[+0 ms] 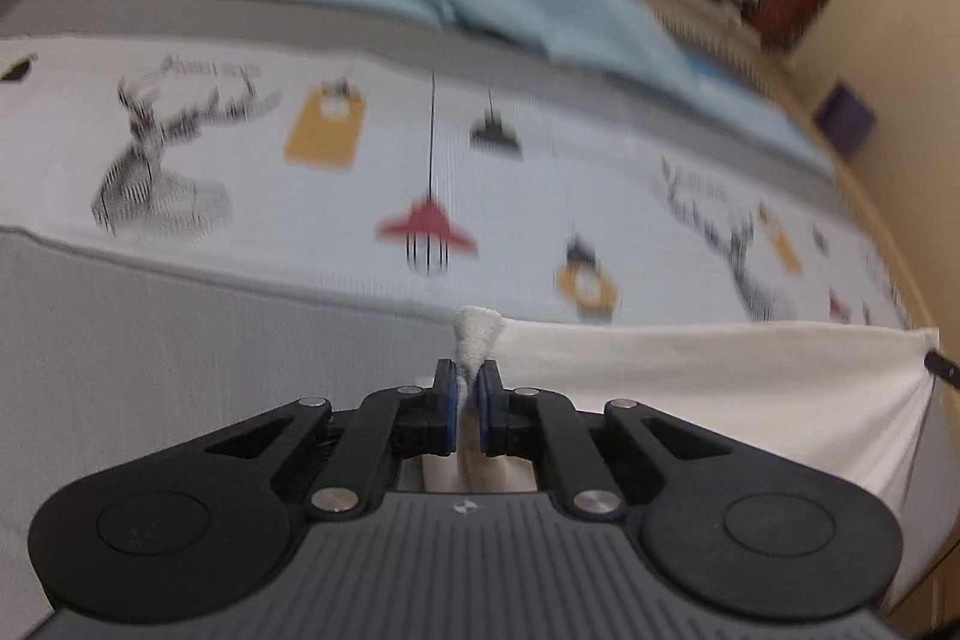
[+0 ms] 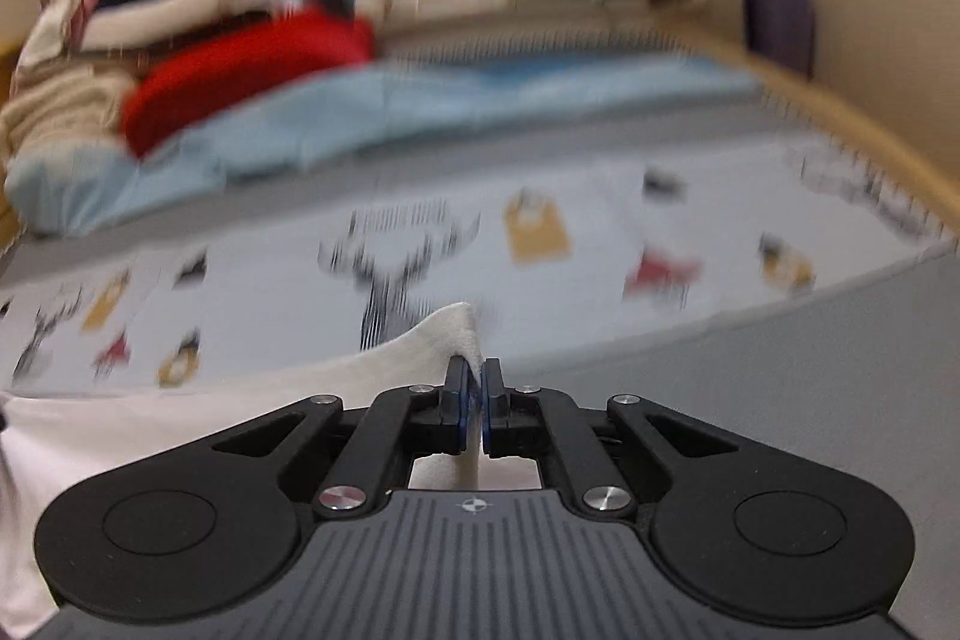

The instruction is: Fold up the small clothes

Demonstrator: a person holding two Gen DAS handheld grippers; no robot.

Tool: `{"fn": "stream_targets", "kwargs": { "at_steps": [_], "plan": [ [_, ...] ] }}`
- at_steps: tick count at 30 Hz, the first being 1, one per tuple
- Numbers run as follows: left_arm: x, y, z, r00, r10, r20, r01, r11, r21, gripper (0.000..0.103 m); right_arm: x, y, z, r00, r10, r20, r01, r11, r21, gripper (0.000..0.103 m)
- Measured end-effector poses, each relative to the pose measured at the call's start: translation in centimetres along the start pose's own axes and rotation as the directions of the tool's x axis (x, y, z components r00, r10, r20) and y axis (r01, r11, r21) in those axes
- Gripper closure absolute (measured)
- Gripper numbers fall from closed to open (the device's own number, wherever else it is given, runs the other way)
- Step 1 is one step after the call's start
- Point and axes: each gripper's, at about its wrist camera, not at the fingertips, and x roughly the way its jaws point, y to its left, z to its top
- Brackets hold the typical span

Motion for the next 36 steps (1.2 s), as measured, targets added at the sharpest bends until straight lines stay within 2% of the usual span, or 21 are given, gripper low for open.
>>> {"fn": "stream_targets", "kwargs": {
  "at_steps": [2, 4, 8, 9, 11, 15, 18, 21, 24, 27, 29, 32, 36],
  "plan": [
    [0.1, -0.2, 0.6, 0.999, -0.001, 0.043, 0.002, 1.000, -0.014, 0.096, 1.1, -0.1, 0.6, 1.000, -0.005, 0.019, 0.005, 1.000, 0.018, 0.100],
    [0.8, -0.6, 1.3, 0.999, 0.006, 0.046, -0.005, 1.000, -0.017, 0.094, 2.8, 0.1, 1.1, 1.000, -0.014, 0.010, 0.014, 1.000, 0.018, 0.100],
    [1.9, 0.0, 2.1, 1.000, 0.030, 0.000, -0.030, 0.997, -0.069, 0.092, 6.3, 0.6, 1.3, 0.995, -0.071, -0.075, 0.073, 0.997, 0.013, 0.094],
    [1.9, 0.3, 2.1, 1.000, 0.021, -0.016, -0.022, 0.997, -0.079, 0.091, 6.4, 0.7, 1.2, 0.992, -0.083, -0.097, 0.085, 0.996, 0.017, 0.088],
    [1.9, 0.9, 1.9, 0.998, 0.007, -0.066, -0.013, 0.996, -0.088, 0.091, 6.3, 0.3, 1.0, 0.989, -0.053, -0.140, 0.060, 0.997, 0.046, 0.086],
    [1.9, 1.5, 0.1, 0.980, -0.050, -0.190, 0.035, 0.996, -0.078, 0.091, 4.6, -1.2, -0.2, 0.972, 0.030, -0.235, -0.008, 0.995, 0.096, 0.086],
    [1.6, 1.7, -1.9, 0.960, -0.084, -0.266, 0.070, 0.996, -0.060, 0.086, 3.3, -2.1, -2.4, 0.930, 0.113, -0.350, -0.074, 0.990, 0.122, 0.086],
    [0.9, 1.6, -4.1, 0.943, -0.085, -0.322, 0.077, 0.996, -0.040, 0.082, 1.4, -1.6, -4.6, 0.902, 0.107, -0.419, -0.094, 0.994, 0.051, 0.085],
    [0.0, 1.4, -6.0, 0.933, -0.081, -0.350, 0.080, 0.997, -0.016, 0.078, -0.2, -1.1, -6.8, 0.876, 0.087, -0.474, -0.092, 0.996, 0.013, 0.079],
    [-0.9, 1.7, -7.7, 0.931, -0.063, -0.360, 0.057, 0.998, -0.027, 0.077, -1.9, -1.1, -8.4, 0.871, 0.058, -0.487, -0.070, 0.998, -0.007, 0.074],
    [-1.6, 2.0, -8.5, 0.931, -0.045, -0.362, 0.032, 0.999, -0.039, 0.077, -2.9, -1.6, -9.3, 0.866, 0.059, -0.496, -0.043, 0.998, 0.044, 0.074],
    [-2.4, 2.1, -8.9, 0.936, -0.066, -0.346, 0.046, 0.997, -0.066, 0.077, -3.6, -2.0, -10.8, 0.860, 0.037, -0.509, 0.006, 0.997, 0.083, 0.074],
    [-1.7, 2.4, -10.1, 0.917, -0.001, -0.399, -0.016, 0.999, -0.041, 0.077, -4.9, -2.1, -12.0, 0.872, 0.008, -0.489, 0.067, 0.989, 0.135, 0.074]
  ]
}}
